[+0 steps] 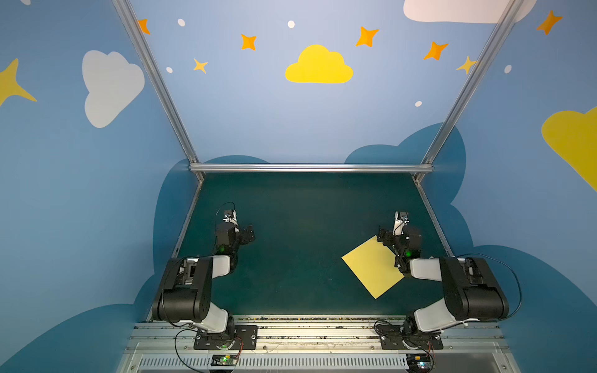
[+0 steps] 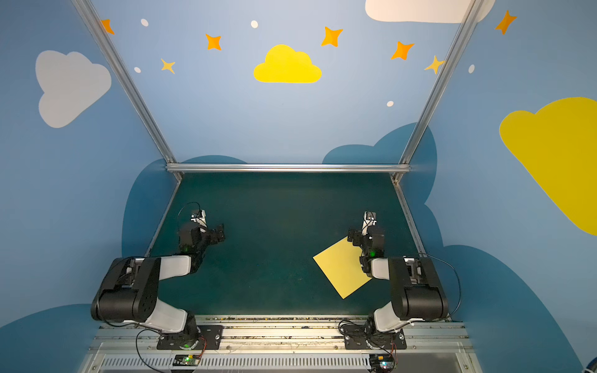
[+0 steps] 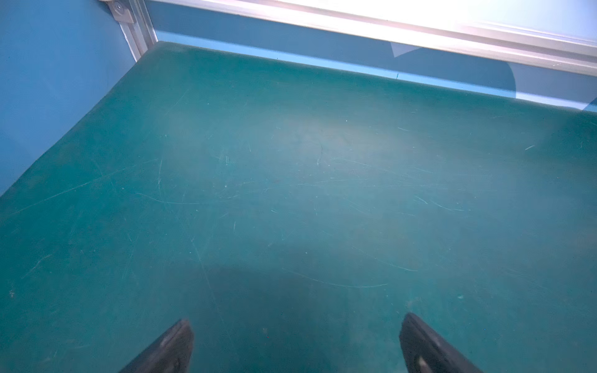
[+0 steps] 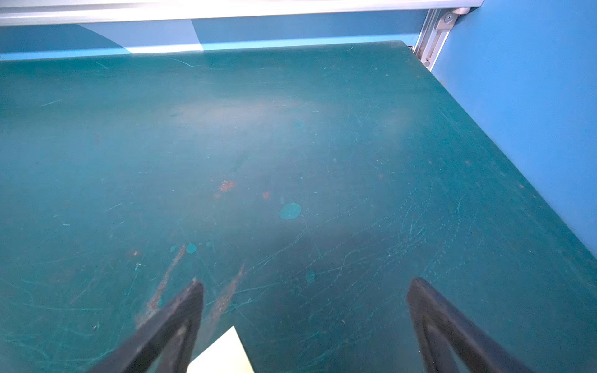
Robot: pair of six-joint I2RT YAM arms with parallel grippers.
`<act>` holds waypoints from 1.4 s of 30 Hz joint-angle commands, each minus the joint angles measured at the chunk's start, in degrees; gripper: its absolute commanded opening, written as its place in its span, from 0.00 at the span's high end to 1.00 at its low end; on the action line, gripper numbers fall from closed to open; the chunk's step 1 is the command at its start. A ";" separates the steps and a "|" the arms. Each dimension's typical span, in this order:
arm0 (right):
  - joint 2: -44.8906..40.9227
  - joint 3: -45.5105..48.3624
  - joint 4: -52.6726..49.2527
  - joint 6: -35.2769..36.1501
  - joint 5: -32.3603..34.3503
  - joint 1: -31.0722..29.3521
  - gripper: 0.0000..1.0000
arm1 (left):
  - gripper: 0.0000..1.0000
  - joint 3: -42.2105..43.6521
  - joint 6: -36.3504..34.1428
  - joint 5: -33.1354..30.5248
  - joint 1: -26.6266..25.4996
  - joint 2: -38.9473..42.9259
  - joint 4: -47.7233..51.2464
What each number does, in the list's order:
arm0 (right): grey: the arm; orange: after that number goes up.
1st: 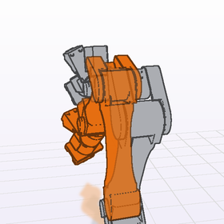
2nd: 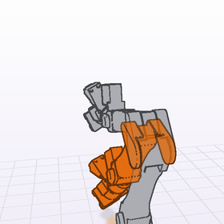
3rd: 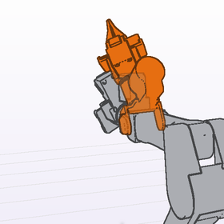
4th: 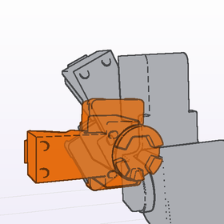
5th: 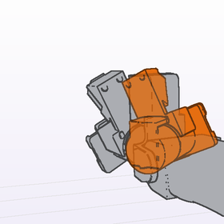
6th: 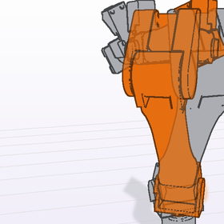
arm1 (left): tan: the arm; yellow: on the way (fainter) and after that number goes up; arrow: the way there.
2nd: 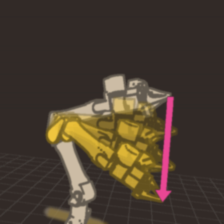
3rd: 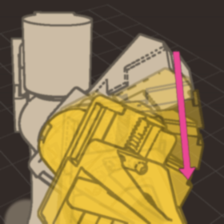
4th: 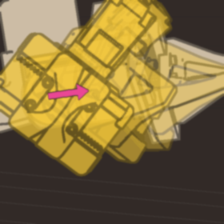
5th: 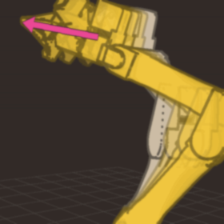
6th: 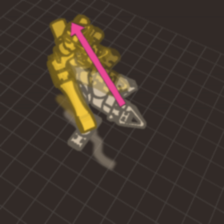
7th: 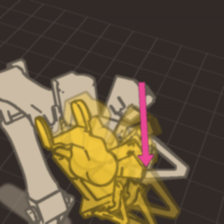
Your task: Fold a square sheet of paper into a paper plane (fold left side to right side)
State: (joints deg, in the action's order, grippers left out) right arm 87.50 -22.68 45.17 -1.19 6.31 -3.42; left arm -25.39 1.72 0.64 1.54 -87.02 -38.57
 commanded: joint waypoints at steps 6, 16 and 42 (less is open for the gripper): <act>-1.11 -0.64 -0.16 0.33 -0.69 0.02 0.03 | 0.00 -0.01 -0.66 0.15 0.03 0.41 -0.37; -1.11 -0.79 -0.30 0.24 -1.15 0.25 0.03 | 0.00 -0.09 -0.58 0.15 -0.04 0.45 -0.31; -18.81 -15.55 -45.64 -12.93 -0.10 3.21 0.03 | 0.00 -9.76 7.67 -16.90 -1.72 6.53 22.86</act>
State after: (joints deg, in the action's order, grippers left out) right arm 72.55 -36.27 17.30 -7.79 4.64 -0.71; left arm -30.81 5.43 -10.57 -0.03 -82.85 -26.33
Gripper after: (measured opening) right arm 0.971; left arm 0.997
